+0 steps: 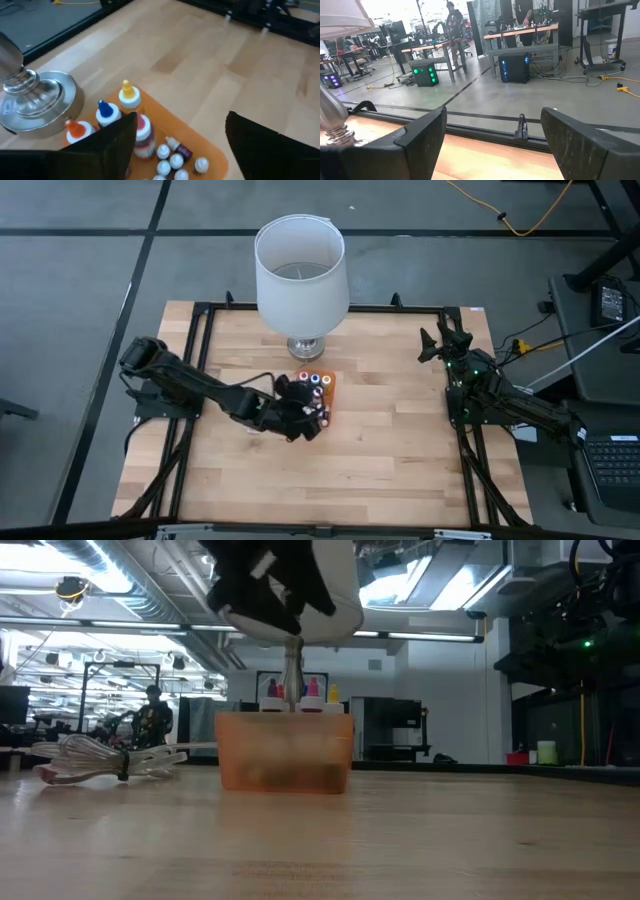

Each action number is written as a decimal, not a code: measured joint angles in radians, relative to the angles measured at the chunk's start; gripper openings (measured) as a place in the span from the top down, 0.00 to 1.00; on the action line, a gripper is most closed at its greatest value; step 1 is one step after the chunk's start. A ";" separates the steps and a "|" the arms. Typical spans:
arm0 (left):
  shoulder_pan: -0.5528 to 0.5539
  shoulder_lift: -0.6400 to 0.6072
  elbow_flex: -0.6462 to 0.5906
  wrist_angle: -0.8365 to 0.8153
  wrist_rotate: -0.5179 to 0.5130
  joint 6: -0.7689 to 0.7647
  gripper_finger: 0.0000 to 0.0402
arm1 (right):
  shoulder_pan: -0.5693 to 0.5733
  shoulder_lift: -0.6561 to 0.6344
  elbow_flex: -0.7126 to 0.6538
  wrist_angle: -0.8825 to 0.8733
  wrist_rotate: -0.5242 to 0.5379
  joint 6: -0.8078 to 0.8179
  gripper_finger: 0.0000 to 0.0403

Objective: Pick & Place food coloring
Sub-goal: Return to Home Position

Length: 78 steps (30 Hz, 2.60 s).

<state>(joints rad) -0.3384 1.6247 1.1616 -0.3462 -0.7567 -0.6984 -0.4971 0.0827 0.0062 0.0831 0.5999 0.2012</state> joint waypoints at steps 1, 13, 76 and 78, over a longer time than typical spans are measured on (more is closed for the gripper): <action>-0.003 -0.021 -0.021 0.006 0.013 0.014 0.27 | 0.000 0.000 0.000 0.000 0.000 0.000 0.20; -0.034 -0.399 -0.320 0.087 0.225 0.179 0.10 | 0.000 0.000 0.000 0.000 0.000 0.000 0.20; 0.157 -1.625 -1.148 0.392 0.375 0.544 0.10 | 0.000 0.000 0.000 0.000 0.000 0.000 0.20; 0.157 -1.625 -1.153 0.413 0.409 0.549 0.10 | 0.000 0.000 0.000 0.000 0.000 0.000 0.20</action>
<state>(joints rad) -0.1814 -0.0002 0.0082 0.0665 -0.3480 -0.1490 -0.4973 0.0826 0.0060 0.0830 0.5999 0.2008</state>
